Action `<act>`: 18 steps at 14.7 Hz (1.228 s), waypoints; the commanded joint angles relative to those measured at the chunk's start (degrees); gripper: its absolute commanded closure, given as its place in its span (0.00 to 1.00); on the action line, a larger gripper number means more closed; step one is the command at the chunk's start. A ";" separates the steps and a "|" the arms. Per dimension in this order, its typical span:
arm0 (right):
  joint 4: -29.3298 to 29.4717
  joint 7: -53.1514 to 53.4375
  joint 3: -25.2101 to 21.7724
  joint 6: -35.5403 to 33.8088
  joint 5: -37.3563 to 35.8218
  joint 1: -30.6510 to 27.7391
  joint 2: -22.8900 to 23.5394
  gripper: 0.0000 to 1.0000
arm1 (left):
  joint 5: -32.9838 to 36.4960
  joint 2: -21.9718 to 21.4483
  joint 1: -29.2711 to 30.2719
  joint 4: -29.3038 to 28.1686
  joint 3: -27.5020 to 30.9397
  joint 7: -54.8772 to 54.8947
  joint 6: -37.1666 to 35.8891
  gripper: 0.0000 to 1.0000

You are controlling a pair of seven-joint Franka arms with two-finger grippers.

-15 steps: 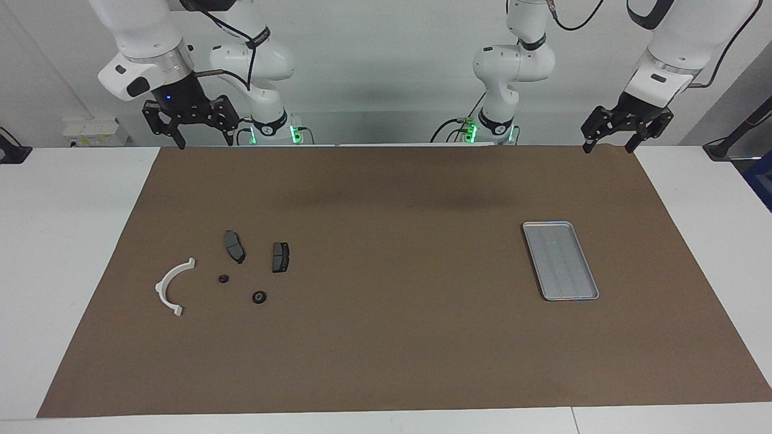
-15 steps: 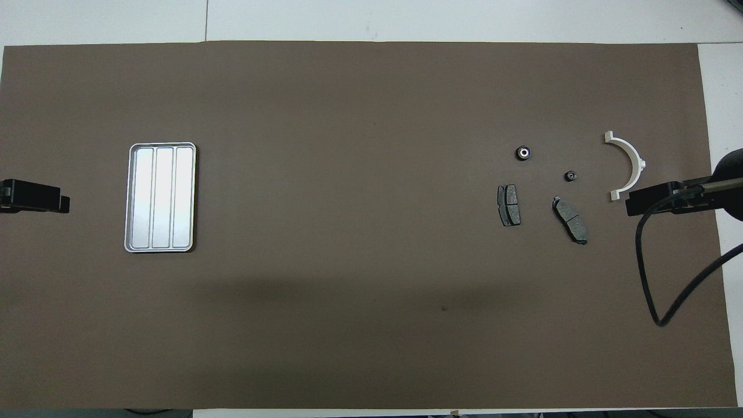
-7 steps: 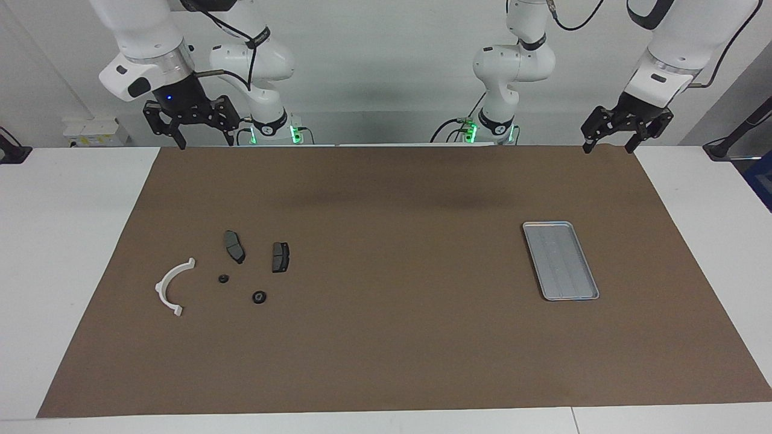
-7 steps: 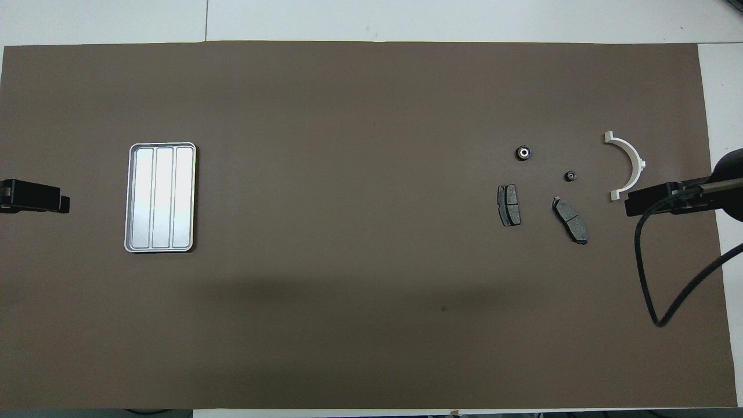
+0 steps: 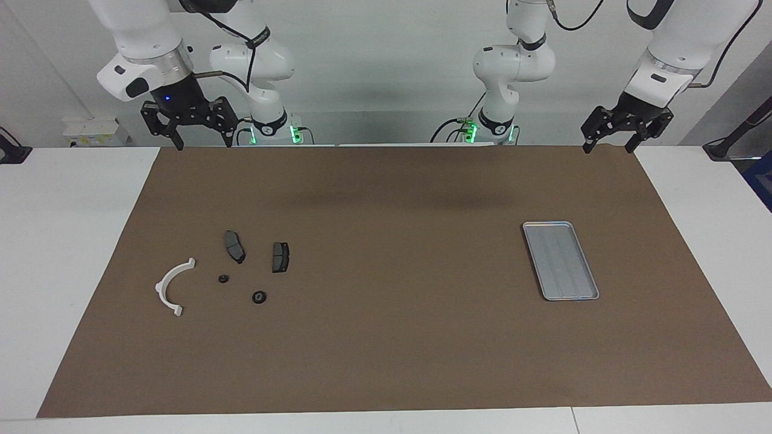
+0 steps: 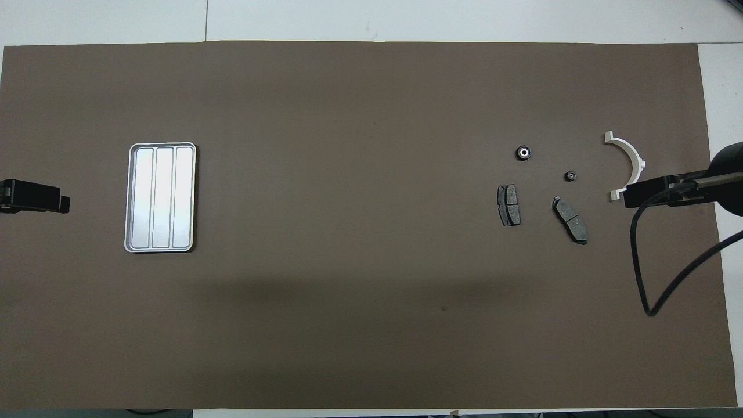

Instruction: Pick bearing gear from pile to tray

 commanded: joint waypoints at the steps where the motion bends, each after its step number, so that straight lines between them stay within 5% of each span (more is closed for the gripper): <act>1: -3.65 -1.21 0.54 5.41 -1.87 -0.09 0.37 0.00 | 0.03 -0.76 0.18 0.05 -0.11 -0.07 -0.96 0.00; 9: -6.38 0.02 0.63 24.04 -3.19 2.72 13.45 0.01 | 0.03 -0.76 0.18 0.05 -0.11 -0.07 -0.96 0.00; 18: -6.38 1.61 0.63 37.33 -6.79 3.69 25.33 0.01 | 0.03 -0.76 0.18 0.05 -0.11 -0.07 -0.87 0.00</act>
